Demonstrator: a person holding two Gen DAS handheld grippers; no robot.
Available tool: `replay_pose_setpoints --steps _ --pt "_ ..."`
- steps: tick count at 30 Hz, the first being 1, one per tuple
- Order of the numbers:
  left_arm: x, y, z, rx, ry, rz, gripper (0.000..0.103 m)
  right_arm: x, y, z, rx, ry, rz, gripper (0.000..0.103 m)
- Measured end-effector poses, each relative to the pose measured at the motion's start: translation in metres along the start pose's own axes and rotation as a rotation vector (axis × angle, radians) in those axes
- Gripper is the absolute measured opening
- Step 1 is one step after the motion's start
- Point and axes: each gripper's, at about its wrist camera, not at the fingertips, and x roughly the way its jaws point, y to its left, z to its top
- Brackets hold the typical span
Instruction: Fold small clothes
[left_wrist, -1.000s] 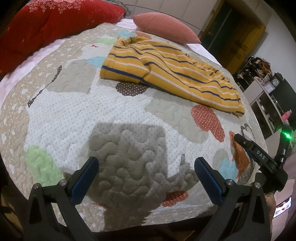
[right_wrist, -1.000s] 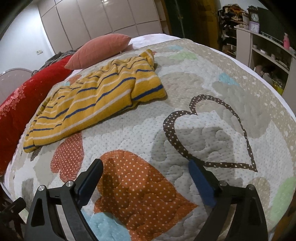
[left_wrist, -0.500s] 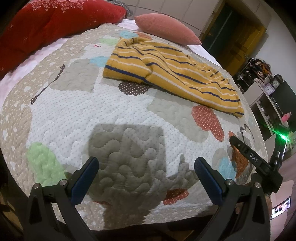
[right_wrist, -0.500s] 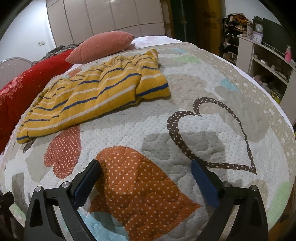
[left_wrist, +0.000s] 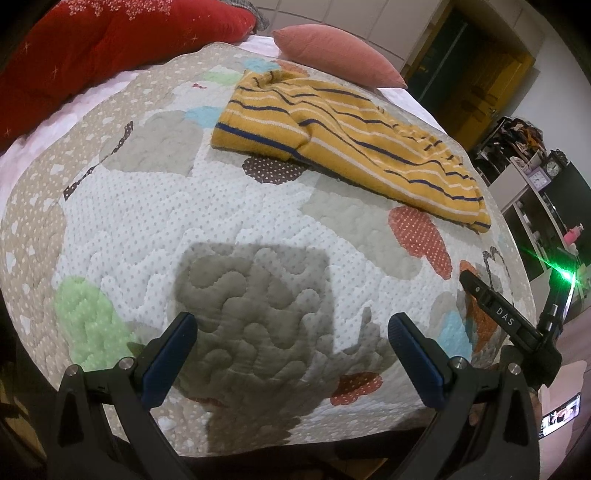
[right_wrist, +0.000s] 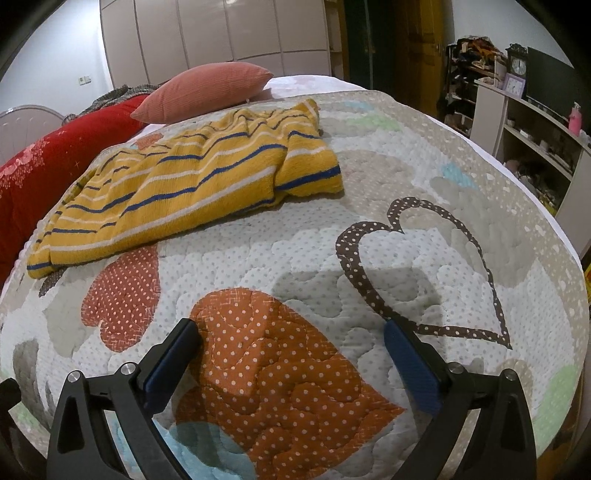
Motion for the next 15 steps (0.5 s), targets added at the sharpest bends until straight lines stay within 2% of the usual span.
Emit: replay_pose_setpoints --steps 9,15 --pt "-0.002 0.0 0.002 0.006 -0.014 0.003 0.103 -0.001 0.003 -0.004 -0.012 -0.025 -0.011 0.102" --pt "-0.006 0.005 0.018 0.032 -0.064 0.048 0.103 -0.002 0.004 -0.008 -0.035 -0.046 -0.021 0.102"
